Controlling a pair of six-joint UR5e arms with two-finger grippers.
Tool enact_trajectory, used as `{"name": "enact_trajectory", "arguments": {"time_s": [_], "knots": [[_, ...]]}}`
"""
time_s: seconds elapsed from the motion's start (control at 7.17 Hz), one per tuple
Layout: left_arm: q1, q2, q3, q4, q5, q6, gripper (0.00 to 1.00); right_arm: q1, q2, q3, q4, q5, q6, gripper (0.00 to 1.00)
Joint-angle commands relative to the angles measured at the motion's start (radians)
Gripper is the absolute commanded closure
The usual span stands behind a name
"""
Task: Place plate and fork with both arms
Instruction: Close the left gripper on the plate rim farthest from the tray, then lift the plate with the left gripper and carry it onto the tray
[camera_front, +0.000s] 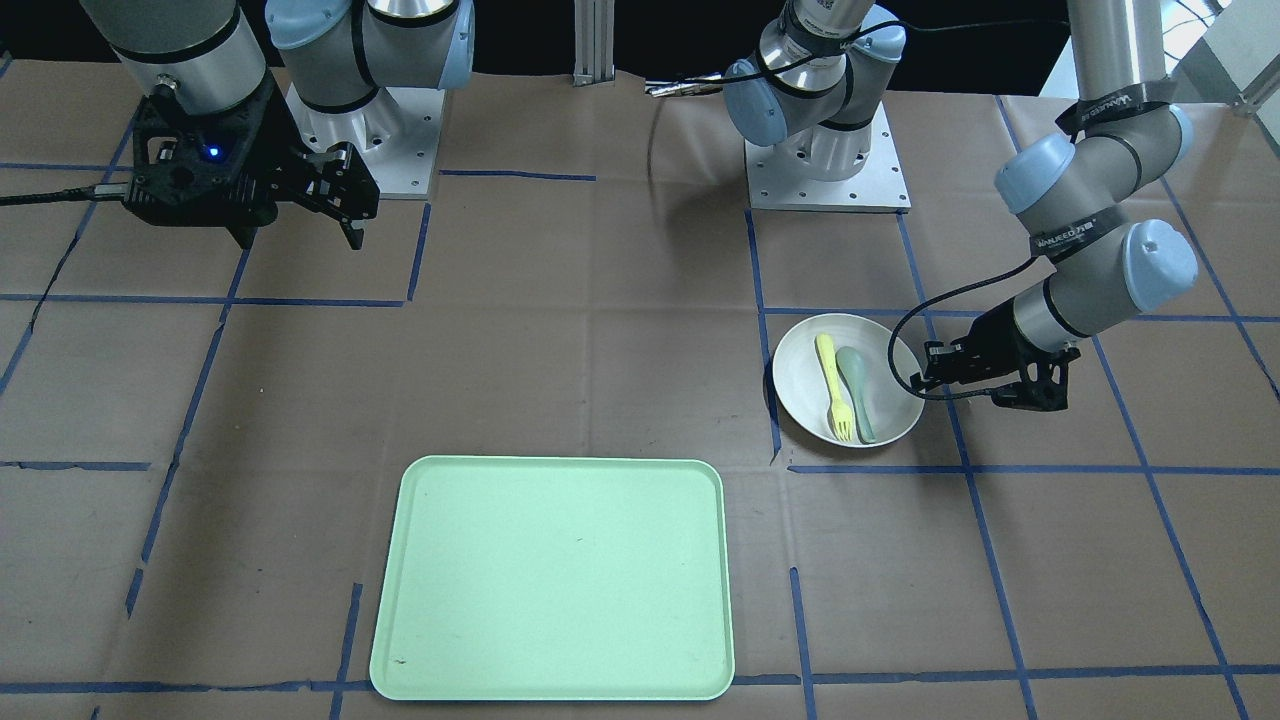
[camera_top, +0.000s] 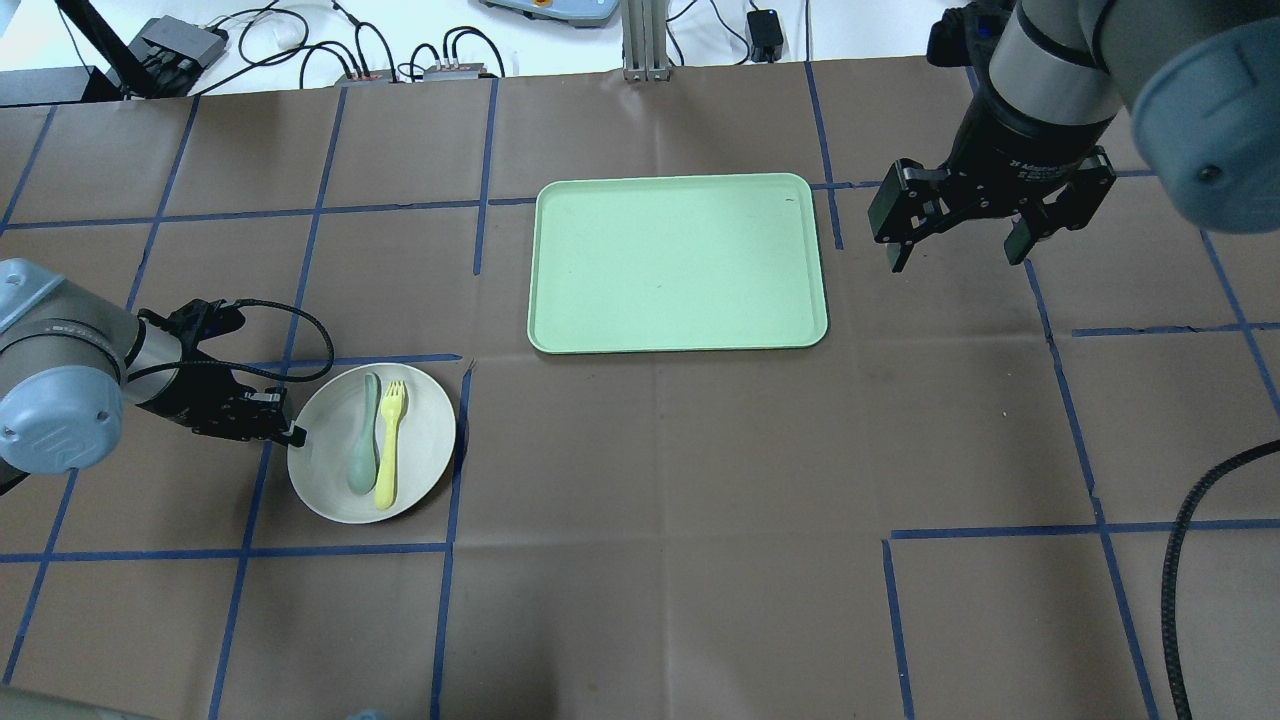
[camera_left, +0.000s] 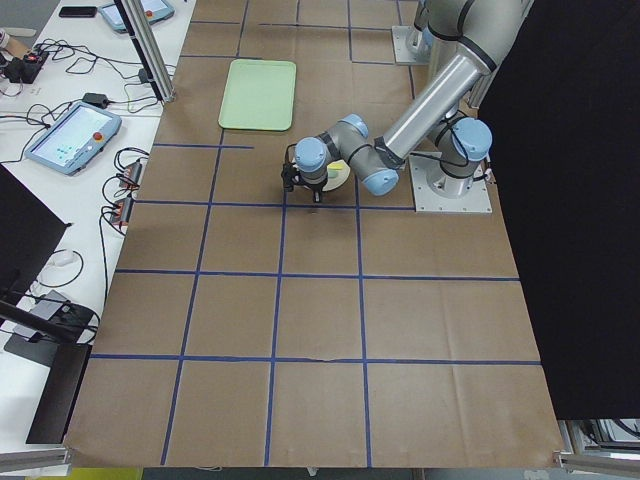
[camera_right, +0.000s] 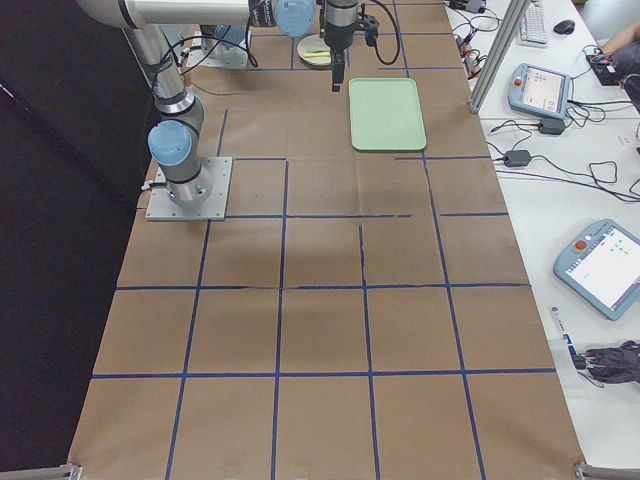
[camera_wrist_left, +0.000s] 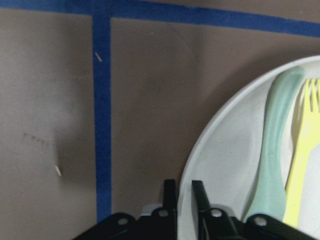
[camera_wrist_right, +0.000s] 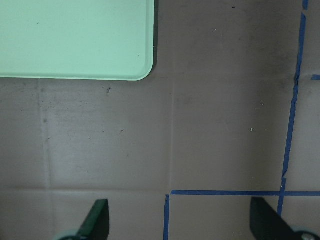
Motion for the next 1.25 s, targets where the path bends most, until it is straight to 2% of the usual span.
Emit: {"name": "enact_trajectory", "arguments": {"time_s": [0.0, 0.14, 0.42, 0.7, 0.84, 1.12], "knots": [[-0.007, 0.006, 0.007, 0.002, -0.008, 0.002, 0.99, 0.0, 0.0, 0.0, -0.002, 0.0, -0.001, 0.0], [-0.008, 0.01, 0.009, 0.008, -0.068, 0.001, 1.0, 0.0, 0.0, 0.0, 0.0, 0.0, 0.0, 0.0], [-0.074, 0.006, 0.08, 0.011, -0.089, 0.002, 1.0, 0.0, 0.0, 0.0, 0.0, 0.0, -0.001, 0.0], [-0.201, -0.026, 0.198, 0.009, -0.101, -0.013, 1.0, 0.0, 0.0, 0.0, 0.0, 0.0, 0.0, 0.0], [-0.271, -0.047, 0.248, 0.008, -0.145, -0.076, 1.0, 0.0, 0.0, 0.0, 0.0, 0.0, 0.0, 0.0], [-0.437, -0.169, 0.408, 0.006, -0.15, -0.25, 1.0, -0.002, 0.0, 0.0, 0.0, 0.0, -0.001, 0.0]]}}
